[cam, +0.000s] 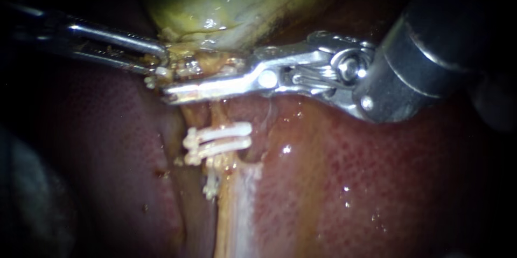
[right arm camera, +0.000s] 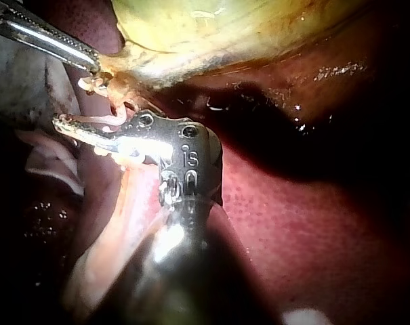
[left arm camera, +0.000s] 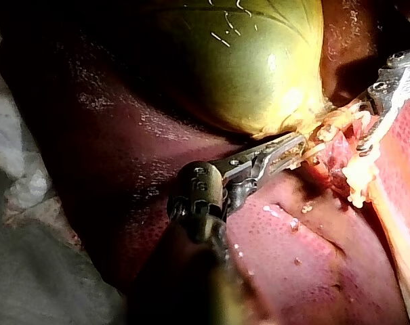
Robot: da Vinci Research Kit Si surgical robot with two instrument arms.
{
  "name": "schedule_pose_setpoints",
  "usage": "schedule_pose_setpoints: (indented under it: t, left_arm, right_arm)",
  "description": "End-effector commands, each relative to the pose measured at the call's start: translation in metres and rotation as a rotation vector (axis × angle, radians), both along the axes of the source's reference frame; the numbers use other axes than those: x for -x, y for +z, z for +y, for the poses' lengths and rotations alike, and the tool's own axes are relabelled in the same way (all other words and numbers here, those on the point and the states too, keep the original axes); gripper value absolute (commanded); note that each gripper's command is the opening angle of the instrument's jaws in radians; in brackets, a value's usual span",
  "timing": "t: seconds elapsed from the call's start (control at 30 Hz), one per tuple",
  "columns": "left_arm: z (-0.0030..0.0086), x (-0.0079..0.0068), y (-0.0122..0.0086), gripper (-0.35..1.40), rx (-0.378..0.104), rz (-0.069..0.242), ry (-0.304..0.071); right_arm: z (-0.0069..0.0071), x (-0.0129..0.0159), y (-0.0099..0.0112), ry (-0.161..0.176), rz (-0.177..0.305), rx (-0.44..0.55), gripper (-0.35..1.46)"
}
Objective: Clipping third clip right tube
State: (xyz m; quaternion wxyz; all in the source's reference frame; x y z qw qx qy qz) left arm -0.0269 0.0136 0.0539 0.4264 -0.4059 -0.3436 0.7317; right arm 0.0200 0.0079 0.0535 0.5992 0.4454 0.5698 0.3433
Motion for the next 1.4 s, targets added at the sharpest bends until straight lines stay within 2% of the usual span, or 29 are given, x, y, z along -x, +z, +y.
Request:
schedule_pose_setpoints:
  t: [0.03, 0.23, 0.6, 1.4]
  left_arm:
    - [0.0000, 0.0000, 0.0001, -0.35, 0.000, -0.001, 0.001]
    - [0.0001, -0.0001, 0.0001, -0.35, 0.000, -0.001, 0.001]
    - [0.0000, -0.0001, 0.0001, -0.35, 0.000, -0.001, 0.001]
    - [0.0000, 0.0000, 0.0002, -0.35, 0.001, 0.000, 0.000]
  right_arm:
    - [0.0001, 0.0000, -0.0001, 0.000, 0.003, -0.002, 0.49]
    - [0.0006, 0.0003, -0.0006, -0.004, 0.016, -0.008, 0.46]
    - [0.0007, 0.0005, -0.0005, -0.005, 0.016, -0.008, 0.38]
    - [0.0009, 0.0010, 0.0000, -0.008, 0.018, -0.007, 0.06]
